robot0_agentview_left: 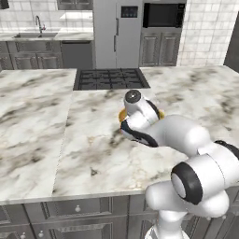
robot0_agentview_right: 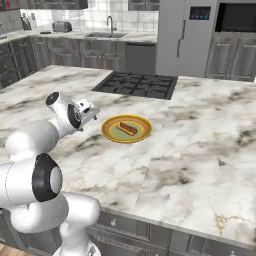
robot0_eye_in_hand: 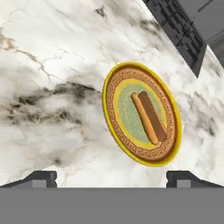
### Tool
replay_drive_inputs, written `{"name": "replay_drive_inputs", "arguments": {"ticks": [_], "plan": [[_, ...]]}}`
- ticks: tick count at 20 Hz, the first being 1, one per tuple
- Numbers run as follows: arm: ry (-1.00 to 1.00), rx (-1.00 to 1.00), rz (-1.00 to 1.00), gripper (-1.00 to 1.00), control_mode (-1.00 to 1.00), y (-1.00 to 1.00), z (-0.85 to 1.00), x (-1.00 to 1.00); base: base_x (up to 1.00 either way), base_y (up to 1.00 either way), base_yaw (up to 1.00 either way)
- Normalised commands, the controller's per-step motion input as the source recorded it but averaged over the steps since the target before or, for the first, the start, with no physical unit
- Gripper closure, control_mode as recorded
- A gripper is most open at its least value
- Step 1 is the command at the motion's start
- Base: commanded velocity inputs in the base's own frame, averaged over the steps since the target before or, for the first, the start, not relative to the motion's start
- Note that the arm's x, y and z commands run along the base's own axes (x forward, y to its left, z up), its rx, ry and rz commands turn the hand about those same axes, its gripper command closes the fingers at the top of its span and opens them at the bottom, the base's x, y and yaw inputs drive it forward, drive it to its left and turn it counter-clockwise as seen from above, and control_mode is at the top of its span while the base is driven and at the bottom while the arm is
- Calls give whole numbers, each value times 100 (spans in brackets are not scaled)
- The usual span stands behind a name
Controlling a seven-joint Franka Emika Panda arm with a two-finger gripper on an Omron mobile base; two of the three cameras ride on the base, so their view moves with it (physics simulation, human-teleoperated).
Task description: Move the hot dog bun to the plate on the dining table and place the condiment next to that plate. Then navigate to the fridge and take the sausage and place it on the plate as well.
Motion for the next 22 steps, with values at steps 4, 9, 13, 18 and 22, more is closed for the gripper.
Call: {"name": "replay_drive_inputs", "arguments": {"ticks": [4,9,13,18,22], "plan": [[-28,5,-29,-100,-100,33,21,-100,0,0,0],[-32,13,-25,-100,-100,0,11,-98,0,0,0],[-27,9,-25,-100,-100,8,26,-78,0,0,0],[-10,12,-21,-100,-100,-2,51,-77,0,0,0],[-16,9,-5,-100,-100,-37,43,-84,0,0,0]]}}
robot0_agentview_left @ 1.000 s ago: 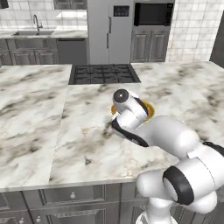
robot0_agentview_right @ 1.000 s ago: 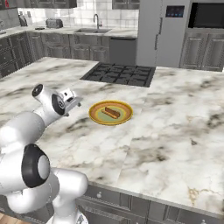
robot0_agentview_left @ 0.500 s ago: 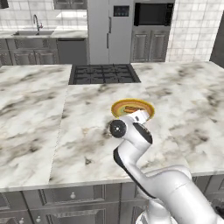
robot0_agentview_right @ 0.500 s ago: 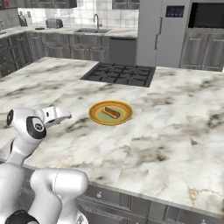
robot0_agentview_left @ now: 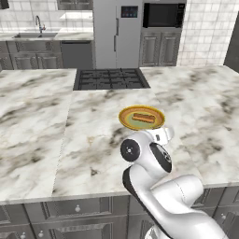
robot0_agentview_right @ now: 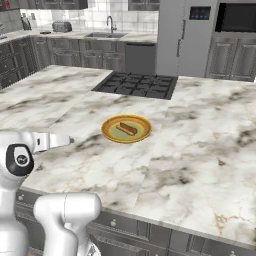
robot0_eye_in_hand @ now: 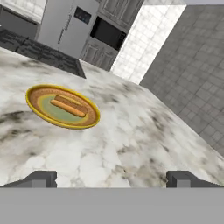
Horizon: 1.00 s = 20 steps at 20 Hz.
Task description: Move the hot dog bun to the plate on the dining table and place the condiment next to that plate. Then navigate to the fridge and take the sausage and place it on the plate as well.
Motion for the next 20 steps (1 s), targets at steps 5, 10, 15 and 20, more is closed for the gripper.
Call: {"name": "replay_drive_inputs", "arguments": {"ticks": [5,10,15,20], "plan": [[-15,26,7,-100,-100,-65,57,-77,0,0,0],[0,27,21,-100,-100,-62,31,-62,0,0,0],[0,13,41,-100,-100,-32,-8,-47,0,0,0],[0,0,27,-100,-100,-3,-19,-50,0,0,0]]}}
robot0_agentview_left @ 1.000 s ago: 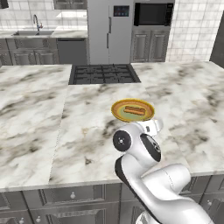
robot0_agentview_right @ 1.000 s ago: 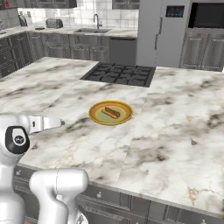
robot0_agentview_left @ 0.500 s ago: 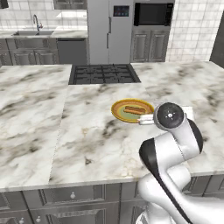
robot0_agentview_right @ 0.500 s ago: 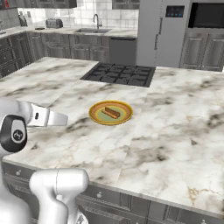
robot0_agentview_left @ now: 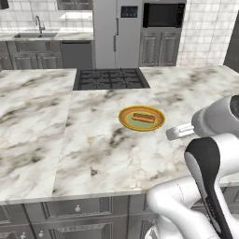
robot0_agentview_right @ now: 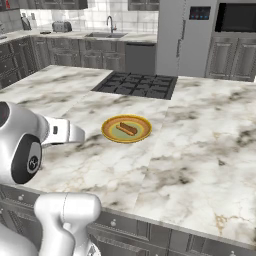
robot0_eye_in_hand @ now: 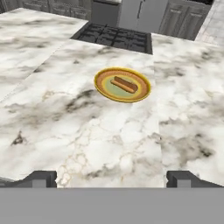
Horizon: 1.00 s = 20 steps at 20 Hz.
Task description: Move the hot dog bun to the plate on the dining table and place the condiment next to that plate. Then navigate to the fridge and take the sausage and place it on the plate as well.
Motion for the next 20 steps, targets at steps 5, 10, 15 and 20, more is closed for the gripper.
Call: {"name": "replay_drive_inputs", "arguments": {"ticks": [5,10,15,20], "plan": [[5,-1,9,-100,-100,8,-12,-12,0,0,0],[1,0,0,-100,-100,0,-4,0,0,0,0],[1,0,0,-100,100,0,-6,-2,-5,7,0],[0,0,0,-100,100,0,0,0,-54,26,0]]}}
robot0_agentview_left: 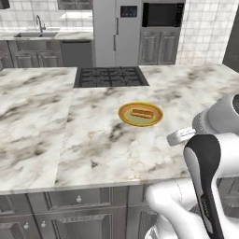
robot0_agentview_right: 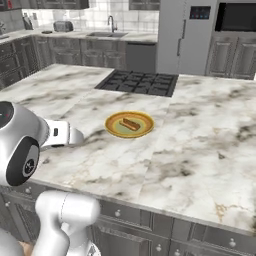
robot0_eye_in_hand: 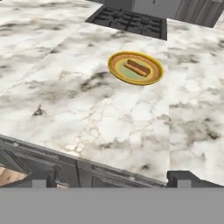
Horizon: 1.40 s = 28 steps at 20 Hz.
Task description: Move the hot dog bun to the plate on the dining table and place the condiment next to that plate. Then navigate to the fridge and take the sausage and place it on the plate as well.
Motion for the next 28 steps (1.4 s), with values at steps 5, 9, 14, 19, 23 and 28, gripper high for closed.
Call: {"name": "replay_drive_inputs", "arguments": {"ticks": [5,9,14,19,23,28], "plan": [[0,0,0,-100,100,0,0,0,-64,69,0],[0,0,0,-100,100,0,0,0,-54,99,0],[0,0,0,-100,100,0,0,0,-29,100,0],[0,0,0,-100,100,0,0,0,-8,100,0],[0,0,0,-100,100,0,0,0,0,100,0],[0,0,0,-100,100,0,0,0,2,100,-4]]}}
